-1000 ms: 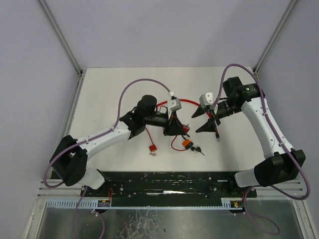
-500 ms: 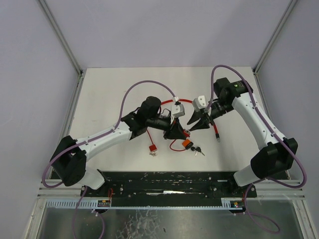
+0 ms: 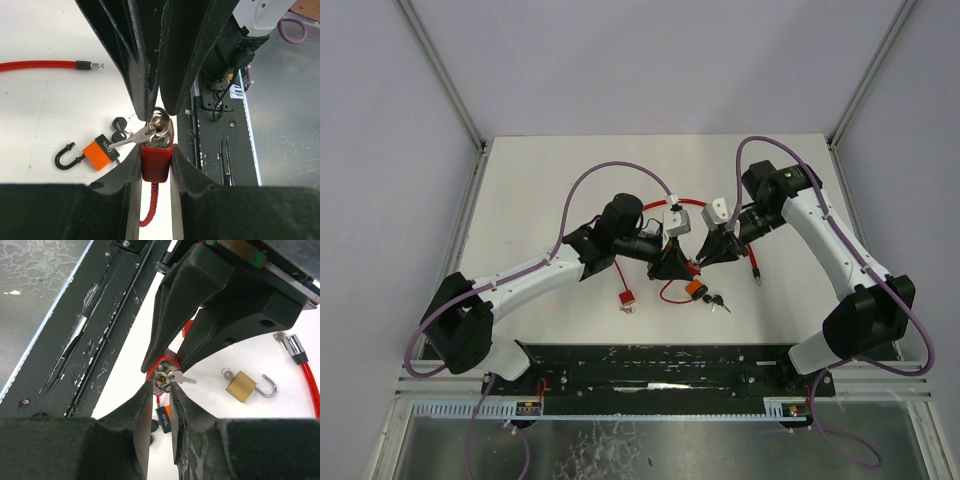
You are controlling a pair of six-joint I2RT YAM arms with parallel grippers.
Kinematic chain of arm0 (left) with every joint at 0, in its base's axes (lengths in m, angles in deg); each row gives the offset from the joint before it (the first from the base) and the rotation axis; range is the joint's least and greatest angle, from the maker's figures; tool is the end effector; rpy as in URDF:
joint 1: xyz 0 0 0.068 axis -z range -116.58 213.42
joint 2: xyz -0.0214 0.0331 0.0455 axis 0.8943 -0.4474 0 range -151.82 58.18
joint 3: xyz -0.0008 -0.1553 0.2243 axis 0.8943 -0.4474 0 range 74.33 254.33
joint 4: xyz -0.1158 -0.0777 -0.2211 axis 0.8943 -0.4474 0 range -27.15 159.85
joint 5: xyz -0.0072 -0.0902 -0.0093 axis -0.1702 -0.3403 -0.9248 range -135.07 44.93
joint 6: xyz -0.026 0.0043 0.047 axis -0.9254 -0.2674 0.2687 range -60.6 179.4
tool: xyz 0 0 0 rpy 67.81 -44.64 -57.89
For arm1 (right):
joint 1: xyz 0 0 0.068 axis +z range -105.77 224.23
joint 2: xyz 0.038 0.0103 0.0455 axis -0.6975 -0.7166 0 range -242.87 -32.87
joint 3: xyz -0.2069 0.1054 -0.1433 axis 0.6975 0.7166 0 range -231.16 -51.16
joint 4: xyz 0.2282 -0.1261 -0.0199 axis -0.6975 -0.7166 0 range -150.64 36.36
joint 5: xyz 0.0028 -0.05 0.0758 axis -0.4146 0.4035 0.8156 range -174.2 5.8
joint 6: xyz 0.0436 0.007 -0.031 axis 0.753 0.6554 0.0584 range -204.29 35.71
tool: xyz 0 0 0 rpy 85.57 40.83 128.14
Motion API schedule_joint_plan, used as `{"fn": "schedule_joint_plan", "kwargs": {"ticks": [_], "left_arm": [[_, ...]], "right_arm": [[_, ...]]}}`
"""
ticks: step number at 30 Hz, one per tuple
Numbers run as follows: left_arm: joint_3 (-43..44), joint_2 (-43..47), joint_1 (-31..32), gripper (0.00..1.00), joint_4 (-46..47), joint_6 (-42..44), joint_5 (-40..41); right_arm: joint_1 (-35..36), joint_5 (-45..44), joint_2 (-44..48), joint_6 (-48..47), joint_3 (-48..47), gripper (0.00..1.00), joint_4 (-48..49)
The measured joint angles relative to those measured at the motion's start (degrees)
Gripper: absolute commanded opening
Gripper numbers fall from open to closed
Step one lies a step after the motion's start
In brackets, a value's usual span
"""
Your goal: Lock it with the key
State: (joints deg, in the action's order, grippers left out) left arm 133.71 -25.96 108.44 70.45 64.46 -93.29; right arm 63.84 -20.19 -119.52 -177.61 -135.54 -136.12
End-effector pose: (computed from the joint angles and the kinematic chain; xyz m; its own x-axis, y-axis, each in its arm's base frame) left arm 0.2144 -0.2519 0.2880 -0.2042 0.2876 -0.9357 0.9740 -0.0358 -0.2235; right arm 0.2341 0.1175 0.3382 0.2784 -0.3652 -0.8883 -0.9234 -0.3561 -0.1430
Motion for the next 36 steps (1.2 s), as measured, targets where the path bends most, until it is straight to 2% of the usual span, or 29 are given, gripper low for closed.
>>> {"fn": "schedule_joint_plan", "kwargs": {"ticks": [13, 17, 19, 23, 25, 27, 30, 33, 36], "left_arm": [[0.09, 0.0, 0.0, 0.0, -0.83, 0.04, 0.02], [0.09, -0.02, 0.0, 0.0, -0.96, 0.04, 1.11], [0.09, 0.0, 0.0, 0.0, -1.03, 0.04, 2.75], [-0.46, 0.5, 0.0, 0.0, -0.76, 0.22, 6.14], [-1.25, 1.33, 0.0, 0.0, -0.04, 0.94, 7.82], [-2.08, 2.49, 0.0, 0.0, 0.33, 2.21, 9.01], [-3.65, 5.14, 0.0, 0.0, 0.13, 5.2, 10.32], [-3.8, 6.82, 0.04, 0.0, -0.33, 9.03, 10.62], [-3.39, 7.72, 0.7, 0.0, -2.03, 13.49, 11.45]], "right_arm": [[0.0, 0.26, 0.02, 0.42, 0.74, 0.03, 0.92], [0.0, 0.24, 0.02, 3.58, 0.81, 0.0, 2.47], [-0.02, -0.07, 0.22, 8.35, 1.07, 0.06, 5.14], [-0.02, -1.2, 1.49, 20.28, 2.51, 0.3, 12.09], [-0.09, -1.9, 2.4, 28.04, 2.97, 0.39, 15.58], [-0.74, -1.62, 3.17, 33.9, 2.99, 0.44, 18.32], [-4.24, 1.22, 4.74, 39.47, 3.45, 0.47, 21.03], [-7.74, 4.24, 6.49, 41.92, 5.29, 0.6, 23.04], [-8.76, 7.08, 8.09, 41.88, 8.31, 0.64, 23.71]]}}
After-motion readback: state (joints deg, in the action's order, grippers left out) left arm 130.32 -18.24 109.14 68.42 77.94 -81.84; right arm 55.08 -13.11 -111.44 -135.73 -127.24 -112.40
